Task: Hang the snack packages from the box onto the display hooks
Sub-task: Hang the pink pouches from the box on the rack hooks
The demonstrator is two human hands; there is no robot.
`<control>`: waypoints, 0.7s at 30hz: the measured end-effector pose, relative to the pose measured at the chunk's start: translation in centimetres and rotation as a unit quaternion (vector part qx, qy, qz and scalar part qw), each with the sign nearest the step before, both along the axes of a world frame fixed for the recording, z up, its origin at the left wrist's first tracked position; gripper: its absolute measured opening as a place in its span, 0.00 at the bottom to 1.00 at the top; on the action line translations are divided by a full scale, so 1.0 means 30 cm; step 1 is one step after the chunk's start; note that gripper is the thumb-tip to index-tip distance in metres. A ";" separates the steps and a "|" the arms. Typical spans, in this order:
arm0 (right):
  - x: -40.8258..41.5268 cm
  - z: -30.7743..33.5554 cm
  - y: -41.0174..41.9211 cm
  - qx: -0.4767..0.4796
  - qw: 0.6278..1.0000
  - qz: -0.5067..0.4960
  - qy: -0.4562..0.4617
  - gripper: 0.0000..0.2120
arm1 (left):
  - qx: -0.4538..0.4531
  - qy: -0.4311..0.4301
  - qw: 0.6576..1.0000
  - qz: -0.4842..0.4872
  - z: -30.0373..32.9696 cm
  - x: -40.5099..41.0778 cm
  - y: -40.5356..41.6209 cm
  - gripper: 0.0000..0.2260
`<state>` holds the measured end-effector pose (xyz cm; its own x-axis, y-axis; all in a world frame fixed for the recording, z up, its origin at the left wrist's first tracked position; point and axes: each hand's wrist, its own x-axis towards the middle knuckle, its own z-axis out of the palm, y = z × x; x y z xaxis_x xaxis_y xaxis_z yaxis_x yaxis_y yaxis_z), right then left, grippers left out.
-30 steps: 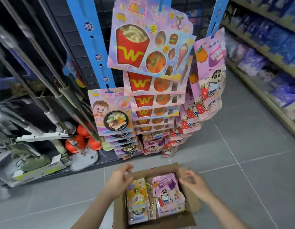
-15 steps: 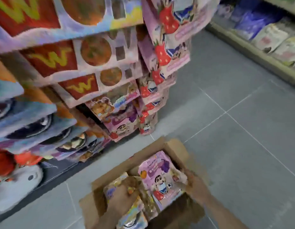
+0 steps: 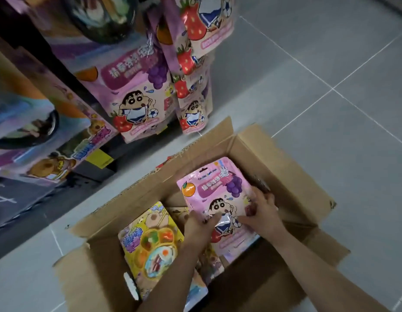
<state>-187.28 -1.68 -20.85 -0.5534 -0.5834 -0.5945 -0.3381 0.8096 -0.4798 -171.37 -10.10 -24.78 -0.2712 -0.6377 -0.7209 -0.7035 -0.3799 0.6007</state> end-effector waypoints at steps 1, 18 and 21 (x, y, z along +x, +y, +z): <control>0.003 -0.001 -0.002 0.005 1.000 -0.001 -0.005 0.43 | -0.001 0.007 1.000 0.013 -0.006 0.006 0.000 0.20; 0.040 -0.080 -0.004 0.022 0.996 0.078 0.045 0.39 | -0.060 -0.012 0.996 0.063 0.083 0.476 -0.029 0.05; 0.028 -0.144 -0.023 0.053 0.993 0.076 0.073 0.45 | -0.066 -0.006 0.995 0.072 0.055 0.478 -0.046 0.05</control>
<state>-186.45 -2.38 -25.18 -0.5488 -0.6046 -0.5774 -0.5192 0.7878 -0.3314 -157.03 -11.47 -23.12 -0.1611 -0.7589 -0.6310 -0.6551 -0.3960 0.6435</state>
